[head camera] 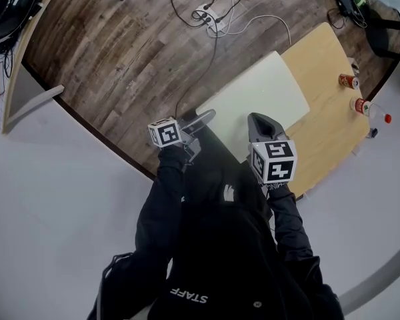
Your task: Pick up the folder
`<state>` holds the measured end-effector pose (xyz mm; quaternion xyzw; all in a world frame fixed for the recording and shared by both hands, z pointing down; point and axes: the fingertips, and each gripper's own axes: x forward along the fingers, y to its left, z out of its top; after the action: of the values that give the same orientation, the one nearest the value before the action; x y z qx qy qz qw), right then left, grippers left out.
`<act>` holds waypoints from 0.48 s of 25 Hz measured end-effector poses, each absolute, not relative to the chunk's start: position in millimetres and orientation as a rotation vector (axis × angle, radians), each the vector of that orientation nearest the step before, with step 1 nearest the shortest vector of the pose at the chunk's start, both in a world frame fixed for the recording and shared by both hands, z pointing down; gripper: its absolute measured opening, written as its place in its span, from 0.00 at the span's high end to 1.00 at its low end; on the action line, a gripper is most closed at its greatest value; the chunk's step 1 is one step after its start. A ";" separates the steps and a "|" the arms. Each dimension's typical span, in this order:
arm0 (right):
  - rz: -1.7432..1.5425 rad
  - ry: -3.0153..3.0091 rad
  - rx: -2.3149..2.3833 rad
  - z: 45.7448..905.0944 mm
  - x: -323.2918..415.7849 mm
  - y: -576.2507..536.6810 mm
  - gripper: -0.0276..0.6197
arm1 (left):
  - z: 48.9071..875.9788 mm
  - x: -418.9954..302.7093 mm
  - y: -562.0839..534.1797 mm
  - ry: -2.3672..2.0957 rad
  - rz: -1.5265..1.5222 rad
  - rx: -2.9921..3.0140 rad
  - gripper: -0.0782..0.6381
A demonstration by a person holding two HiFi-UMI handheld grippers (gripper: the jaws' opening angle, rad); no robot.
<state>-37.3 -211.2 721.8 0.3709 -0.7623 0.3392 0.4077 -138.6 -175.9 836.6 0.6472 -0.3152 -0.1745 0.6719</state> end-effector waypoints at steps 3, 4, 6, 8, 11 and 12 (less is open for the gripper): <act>0.860 -1.917 0.941 724.2 -35.3 -209.8 0.92 | 837.9 -137.1 -184.0 -0.709 -0.422 1.454 0.31; 0.862 -1.915 0.943 725.0 -34.1 -209.0 0.92 | 839.6 -136.4 -185.4 -0.710 -0.424 1.453 0.31; 0.867 -1.907 0.948 726.3 -31.3 -207.1 0.92 | 841.8 -132.2 -186.3 -0.701 -0.418 1.457 0.31; 0.871 -1.901 0.952 726.9 -29.7 -205.0 0.92 | 842.3 -128.6 -186.4 -0.689 -0.427 1.449 0.31; 0.875 -1.901 0.957 727.7 -26.7 -201.3 0.92 | 844.4 -127.3 -182.6 -0.688 -0.465 1.384 0.32; 0.875 -1.902 0.960 727.8 -25.0 -200.4 0.92 | 844.1 -125.6 -182.3 -0.682 -0.474 1.374 0.32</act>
<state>-25.0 -200.4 727.8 0.3807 -0.7543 0.3469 0.4072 -125.6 -182.3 844.1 0.6155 -0.3057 -0.2125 0.6946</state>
